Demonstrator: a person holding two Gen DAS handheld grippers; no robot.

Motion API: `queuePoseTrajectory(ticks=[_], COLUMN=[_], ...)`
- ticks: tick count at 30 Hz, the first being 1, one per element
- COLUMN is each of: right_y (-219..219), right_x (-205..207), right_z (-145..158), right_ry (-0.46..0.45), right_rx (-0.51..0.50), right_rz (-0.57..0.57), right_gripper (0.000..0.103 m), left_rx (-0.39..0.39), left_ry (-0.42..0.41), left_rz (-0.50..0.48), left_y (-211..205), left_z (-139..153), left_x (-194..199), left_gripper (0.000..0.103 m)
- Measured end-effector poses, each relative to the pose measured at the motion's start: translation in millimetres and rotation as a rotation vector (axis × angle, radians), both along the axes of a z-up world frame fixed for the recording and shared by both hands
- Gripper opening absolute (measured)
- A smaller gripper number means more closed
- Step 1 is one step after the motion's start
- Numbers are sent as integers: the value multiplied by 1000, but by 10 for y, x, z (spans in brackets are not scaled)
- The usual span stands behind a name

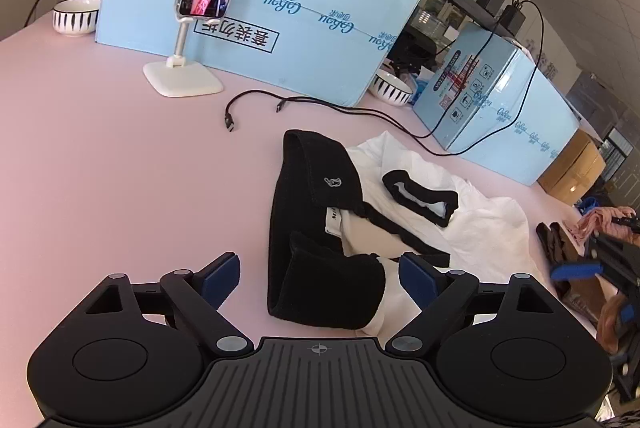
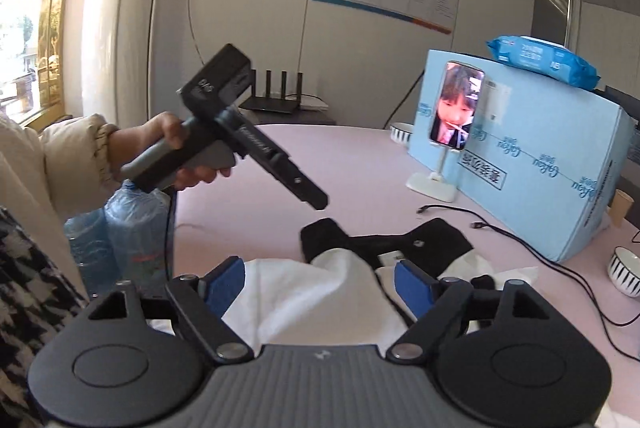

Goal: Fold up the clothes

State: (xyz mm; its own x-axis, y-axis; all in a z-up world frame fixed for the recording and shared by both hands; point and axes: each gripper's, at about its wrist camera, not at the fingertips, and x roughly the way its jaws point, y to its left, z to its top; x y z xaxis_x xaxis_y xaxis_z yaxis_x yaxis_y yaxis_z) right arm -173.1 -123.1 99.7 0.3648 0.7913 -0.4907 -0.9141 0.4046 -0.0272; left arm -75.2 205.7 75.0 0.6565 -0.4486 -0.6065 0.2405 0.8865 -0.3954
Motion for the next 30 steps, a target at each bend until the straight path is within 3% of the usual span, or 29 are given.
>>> queuePoseTrajectory(ticks=[2, 5, 7, 12, 14, 16, 18, 20, 21, 27, 30], right_y=[134, 344, 425, 533, 634, 721, 722, 649, 612, 534, 478], right_x=[-153, -401, -479, -559, -578, -585, -531, -427, -387, -347, -190], right_z=[-104, -295, -368, -451, -525, -597, -593, -520, -490, -376, -255], right_ry=[32, 4, 22, 44, 14, -20, -33, 48, 73, 75, 135], right_rx=[-32, -117, -137, -200, -274, -336, -333, -287, -264, -218, -159], right_rz=[38, 107, 136, 165, 154, 125, 97, 54, 36, 23, 23], right_gripper=[81, 77, 70, 72, 71, 47, 33, 14, 9, 9, 9], left_rx=[13, 29, 32, 33, 30, -4, -33, -35, -25, 46, 52], left_ry=[-16, -33, -37, -42, -51, -54, -55, -52, -54, -74, -75], left_rz=[-5, -18, -26, -54, -70, -87, -94, -87, -84, -91, -108], left_y=[6, 11, 13, -16, -42, -44, -44, -54, -59, -81, -76], left_z=[66, 131, 141, 113, 133, 168, 193, 192, 191, 225, 276], left_x=[-74, -162, -214, -302, -323, -327, -329, -333, -339, -365, -332], left_gripper=[91, 91, 91, 91, 91, 91, 91, 91, 91, 91, 91])
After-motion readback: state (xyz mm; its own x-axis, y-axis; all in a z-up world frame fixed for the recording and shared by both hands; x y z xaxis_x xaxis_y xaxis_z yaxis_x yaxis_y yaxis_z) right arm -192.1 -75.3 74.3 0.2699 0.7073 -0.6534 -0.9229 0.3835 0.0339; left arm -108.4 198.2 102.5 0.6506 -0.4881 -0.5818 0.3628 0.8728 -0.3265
